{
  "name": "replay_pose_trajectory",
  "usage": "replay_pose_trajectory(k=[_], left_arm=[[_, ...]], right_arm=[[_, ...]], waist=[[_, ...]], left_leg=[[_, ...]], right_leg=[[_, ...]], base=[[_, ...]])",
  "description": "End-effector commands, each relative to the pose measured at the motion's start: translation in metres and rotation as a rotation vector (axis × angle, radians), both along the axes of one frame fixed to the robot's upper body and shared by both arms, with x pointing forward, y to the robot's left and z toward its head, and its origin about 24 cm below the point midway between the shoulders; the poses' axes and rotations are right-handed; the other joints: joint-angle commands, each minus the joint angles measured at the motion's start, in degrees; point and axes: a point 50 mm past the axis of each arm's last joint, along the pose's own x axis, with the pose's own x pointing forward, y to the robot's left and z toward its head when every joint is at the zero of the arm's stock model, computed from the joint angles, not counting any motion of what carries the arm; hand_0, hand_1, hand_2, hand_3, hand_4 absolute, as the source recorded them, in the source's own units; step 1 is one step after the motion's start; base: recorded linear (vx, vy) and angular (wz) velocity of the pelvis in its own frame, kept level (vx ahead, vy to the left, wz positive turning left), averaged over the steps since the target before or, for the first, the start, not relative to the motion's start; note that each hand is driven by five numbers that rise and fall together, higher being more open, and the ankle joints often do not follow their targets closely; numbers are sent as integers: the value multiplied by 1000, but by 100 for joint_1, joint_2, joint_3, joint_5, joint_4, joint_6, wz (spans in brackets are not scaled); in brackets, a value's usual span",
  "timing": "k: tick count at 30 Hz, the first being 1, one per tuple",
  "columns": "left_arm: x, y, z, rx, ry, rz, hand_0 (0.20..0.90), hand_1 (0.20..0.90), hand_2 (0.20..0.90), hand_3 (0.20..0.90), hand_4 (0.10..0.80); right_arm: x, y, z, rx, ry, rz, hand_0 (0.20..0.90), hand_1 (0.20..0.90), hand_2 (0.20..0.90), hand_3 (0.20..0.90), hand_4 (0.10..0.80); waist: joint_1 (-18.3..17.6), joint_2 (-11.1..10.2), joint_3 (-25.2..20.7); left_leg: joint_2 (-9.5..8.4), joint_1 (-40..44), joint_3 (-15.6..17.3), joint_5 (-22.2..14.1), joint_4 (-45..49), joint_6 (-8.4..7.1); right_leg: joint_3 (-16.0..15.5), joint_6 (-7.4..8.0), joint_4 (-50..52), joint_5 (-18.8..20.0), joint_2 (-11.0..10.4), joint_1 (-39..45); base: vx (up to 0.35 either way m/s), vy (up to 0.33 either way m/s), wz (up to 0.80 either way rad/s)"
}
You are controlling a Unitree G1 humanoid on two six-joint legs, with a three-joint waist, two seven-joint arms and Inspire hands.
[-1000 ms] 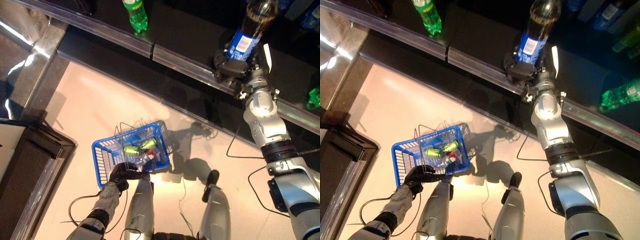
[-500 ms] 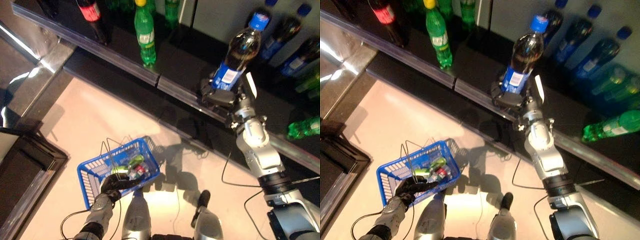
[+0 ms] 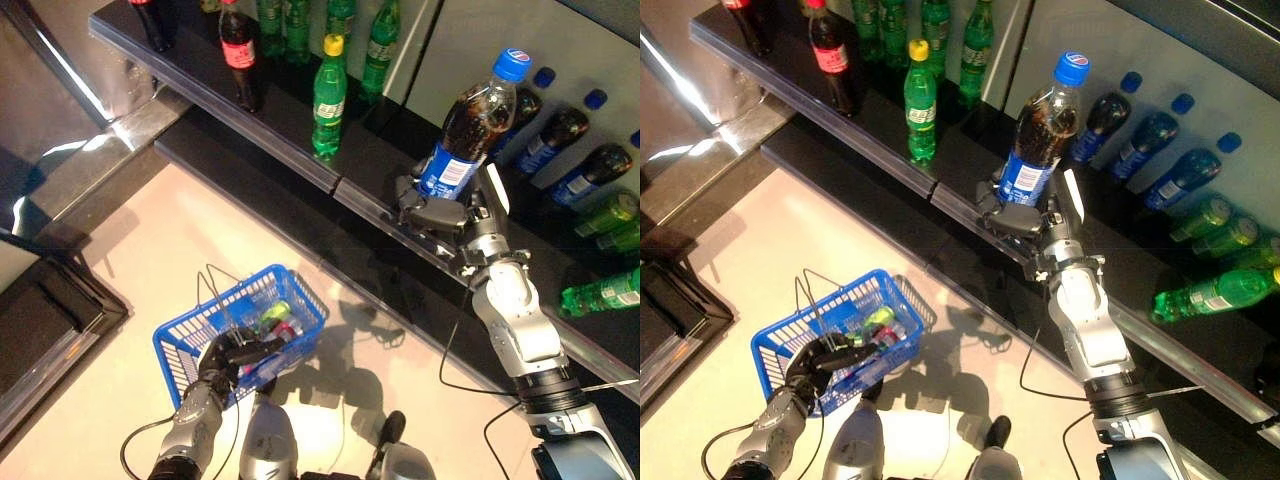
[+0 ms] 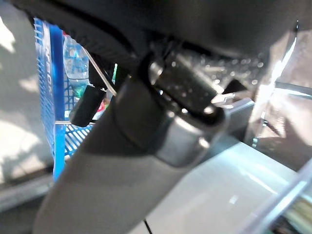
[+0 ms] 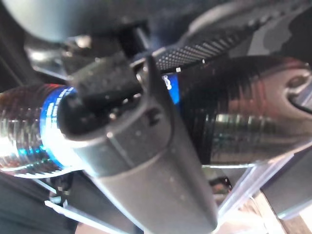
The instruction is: Pick up the drink and place into the basket.
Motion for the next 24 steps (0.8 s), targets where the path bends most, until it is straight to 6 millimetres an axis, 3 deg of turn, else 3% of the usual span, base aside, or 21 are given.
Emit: replay_pose_trajectory(k=[1,7,10,15,24], left_arm=[[36,-7,93,-15,-534,-133,300,300,300,200,100],[37,-13,112,-34,-613,-183,300,300,300,200,100],[37,-21,138,-58,-713,-263,300,300,300,200,100],[34,-31,164,-76,-813,-373,300,300,300,200,100],[23,-56,193,-81,-933,-622,300,300,300,200,100]], right_arm=[[-16,16,25,34,-225,72,300,300,300,200,100],[-17,19,24,36,-218,84,300,300,300,200,100],[-17,25,23,43,-212,102,300,300,300,200,100],[-17,36,18,42,-192,145,300,300,300,200,100],[-17,55,13,-30,-167,201,300,300,300,200,100]], waist=[[171,32,-2048],[273,0,-2074],[419,-32,-2079],[574,-43,-2124],[754,-37,-2186]], left_leg=[[139,524,450,-233,-285,339],[128,516,396,-250,-289,344],[119,498,300,-264,-289,354],[126,467,203,-259,-289,351],[104,375,67,-219,-289,325]], right_leg=[[-28,-145,234,88,-251,-83],[-136,-131,232,105,-283,-21],[-256,-128,257,106,-293,29],[-396,-127,251,98,-286,89],[-530,-131,187,110,-267,137]], base=[[21,-13,9],[13,-12,8],[9,-23,15],[3,-3,17],[2,17,15]])
